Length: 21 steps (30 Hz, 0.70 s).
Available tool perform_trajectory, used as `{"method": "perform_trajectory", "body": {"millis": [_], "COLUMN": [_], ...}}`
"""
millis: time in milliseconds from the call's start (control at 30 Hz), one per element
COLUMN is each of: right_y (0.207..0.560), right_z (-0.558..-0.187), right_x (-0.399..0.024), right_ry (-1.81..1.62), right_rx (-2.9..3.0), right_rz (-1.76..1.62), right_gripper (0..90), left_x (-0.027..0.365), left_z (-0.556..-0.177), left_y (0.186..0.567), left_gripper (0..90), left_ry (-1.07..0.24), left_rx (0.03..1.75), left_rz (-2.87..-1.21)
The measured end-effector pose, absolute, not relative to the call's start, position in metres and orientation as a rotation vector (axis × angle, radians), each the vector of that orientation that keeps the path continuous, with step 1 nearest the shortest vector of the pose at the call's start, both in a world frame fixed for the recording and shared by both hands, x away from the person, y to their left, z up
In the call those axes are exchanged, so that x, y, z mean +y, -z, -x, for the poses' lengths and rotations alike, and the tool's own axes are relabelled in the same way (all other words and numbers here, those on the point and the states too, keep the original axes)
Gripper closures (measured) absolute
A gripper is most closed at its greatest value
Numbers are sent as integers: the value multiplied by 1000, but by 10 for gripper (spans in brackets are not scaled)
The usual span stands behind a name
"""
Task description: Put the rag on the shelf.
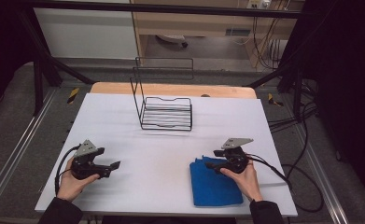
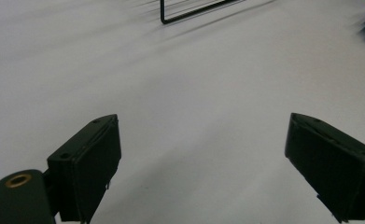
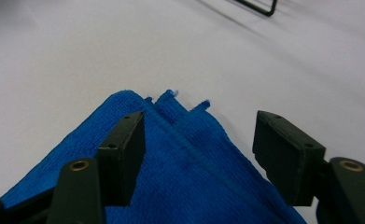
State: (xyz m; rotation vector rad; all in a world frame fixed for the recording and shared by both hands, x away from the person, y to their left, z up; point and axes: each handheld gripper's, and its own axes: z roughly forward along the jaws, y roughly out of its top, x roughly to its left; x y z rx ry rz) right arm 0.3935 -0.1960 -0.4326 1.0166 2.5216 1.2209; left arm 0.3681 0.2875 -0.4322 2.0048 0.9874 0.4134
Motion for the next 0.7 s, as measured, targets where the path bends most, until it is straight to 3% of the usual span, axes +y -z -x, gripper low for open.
{"method": "perform_trajectory", "body": {"millis": [367, 400, 500, 533, 633, 700], "right_y": [449, 449, 448, 447, 447, 447], "right_z": [-402, -401, -400, -399, -398, -398], "right_x": [-182, -181, -180, -178, -177, -177], "right_ry": [-1120, -1126, -1110, -1097, -1102, -1121], "right_rx": [2637, 2645, 2658, 2681, 2696, 2729], "right_rz": [-952, -943, -931, -915, -923, -939], "right_gripper": [428, 493, 535, 607, 665, 769], "left_x": [286, 287, 287, 287, 287, 287], "left_z": [-369, -369, -369, -369, -369, -369], "left_y": [433, 433, 433, 433, 433, 433], "left_gripper": [114, 115, 117, 118, 119, 120], "left_ry": [-410, -410, -410, -410, -409, -410], "left_rx": [987, 988, 991, 992, 992, 990], "left_rz": [-2012, -2011, -2011, -2011, -2014, -2016]}}
